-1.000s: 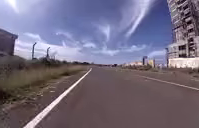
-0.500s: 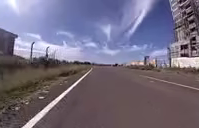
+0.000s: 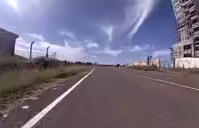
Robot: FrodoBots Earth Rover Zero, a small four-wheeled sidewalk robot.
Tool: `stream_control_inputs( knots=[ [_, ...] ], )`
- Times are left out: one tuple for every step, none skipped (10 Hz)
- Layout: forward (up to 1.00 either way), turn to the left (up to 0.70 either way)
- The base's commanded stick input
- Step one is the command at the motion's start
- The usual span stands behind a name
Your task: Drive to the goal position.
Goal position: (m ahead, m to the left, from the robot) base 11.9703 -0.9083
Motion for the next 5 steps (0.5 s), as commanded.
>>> stream_control_inputs(
  knots=[
    [1.00,0.00],
    [1.00,0.00],
    [1.00,0.00],
    [1.00,0.00],
    [1.00,0.00]
  ],
)
